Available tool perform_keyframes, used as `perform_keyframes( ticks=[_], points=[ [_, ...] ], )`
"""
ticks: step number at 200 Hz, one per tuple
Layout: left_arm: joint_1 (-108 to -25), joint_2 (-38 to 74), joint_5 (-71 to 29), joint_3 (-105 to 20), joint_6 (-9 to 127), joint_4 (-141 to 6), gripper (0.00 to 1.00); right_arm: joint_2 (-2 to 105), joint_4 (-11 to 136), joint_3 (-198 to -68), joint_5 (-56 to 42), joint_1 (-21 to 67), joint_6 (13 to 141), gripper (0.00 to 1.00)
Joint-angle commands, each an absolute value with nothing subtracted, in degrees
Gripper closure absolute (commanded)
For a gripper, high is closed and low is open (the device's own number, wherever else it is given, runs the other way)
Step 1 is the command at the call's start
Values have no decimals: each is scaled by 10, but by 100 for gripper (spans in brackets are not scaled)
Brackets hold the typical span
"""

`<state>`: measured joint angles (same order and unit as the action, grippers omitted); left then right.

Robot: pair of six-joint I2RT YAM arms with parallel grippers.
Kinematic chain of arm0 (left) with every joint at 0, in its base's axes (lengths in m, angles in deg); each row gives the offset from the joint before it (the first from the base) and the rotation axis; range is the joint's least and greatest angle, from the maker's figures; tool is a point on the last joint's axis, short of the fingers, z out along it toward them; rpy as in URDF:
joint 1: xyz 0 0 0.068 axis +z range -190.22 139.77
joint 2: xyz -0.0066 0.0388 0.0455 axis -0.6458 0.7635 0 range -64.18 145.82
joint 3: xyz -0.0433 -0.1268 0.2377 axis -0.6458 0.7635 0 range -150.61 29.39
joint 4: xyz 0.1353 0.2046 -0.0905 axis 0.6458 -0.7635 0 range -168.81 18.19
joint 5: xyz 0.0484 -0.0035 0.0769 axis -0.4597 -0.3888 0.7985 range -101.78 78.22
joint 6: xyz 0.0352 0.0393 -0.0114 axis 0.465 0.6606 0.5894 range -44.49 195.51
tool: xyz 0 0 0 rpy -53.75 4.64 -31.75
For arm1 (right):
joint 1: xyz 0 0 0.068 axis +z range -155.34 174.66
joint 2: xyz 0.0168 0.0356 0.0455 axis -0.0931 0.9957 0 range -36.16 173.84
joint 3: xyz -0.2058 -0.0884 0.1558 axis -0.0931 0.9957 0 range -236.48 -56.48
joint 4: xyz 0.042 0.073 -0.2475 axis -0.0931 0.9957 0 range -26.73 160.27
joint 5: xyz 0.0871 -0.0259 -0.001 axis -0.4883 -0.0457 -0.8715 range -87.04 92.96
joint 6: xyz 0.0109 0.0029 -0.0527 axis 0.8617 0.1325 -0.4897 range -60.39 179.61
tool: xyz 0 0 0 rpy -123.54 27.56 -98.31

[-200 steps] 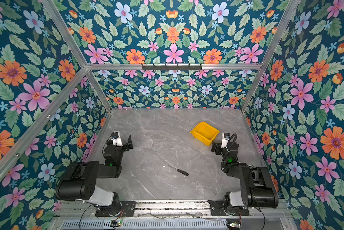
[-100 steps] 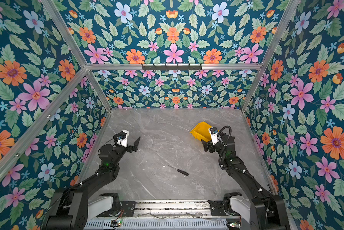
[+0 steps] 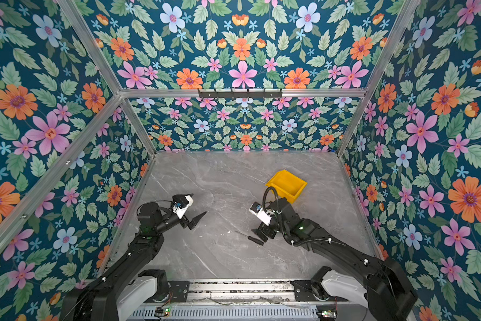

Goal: Put the screwdriver in the bin
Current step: 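Move the right gripper over the black-handled screwdriver while the left arm reaches forward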

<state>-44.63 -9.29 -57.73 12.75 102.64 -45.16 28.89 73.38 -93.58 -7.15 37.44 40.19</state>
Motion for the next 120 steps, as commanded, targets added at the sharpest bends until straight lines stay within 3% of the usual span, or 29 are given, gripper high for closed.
perform_keyframes(
  ticks=[1, 68, 120],
  points=[
    [-446, -96, -605, 137, 1037, -473, 0, 319, 768, -948, -35, 409, 404, 1],
    [-446, -108, -613, 150, 1047, -504, 0, 421, 820, -979, -40, 421, 396, 1],
    [-446, -111, -612, 141, 1065, -550, 0, 473, 820, -985, 21, 422, 412, 1]
  ],
)
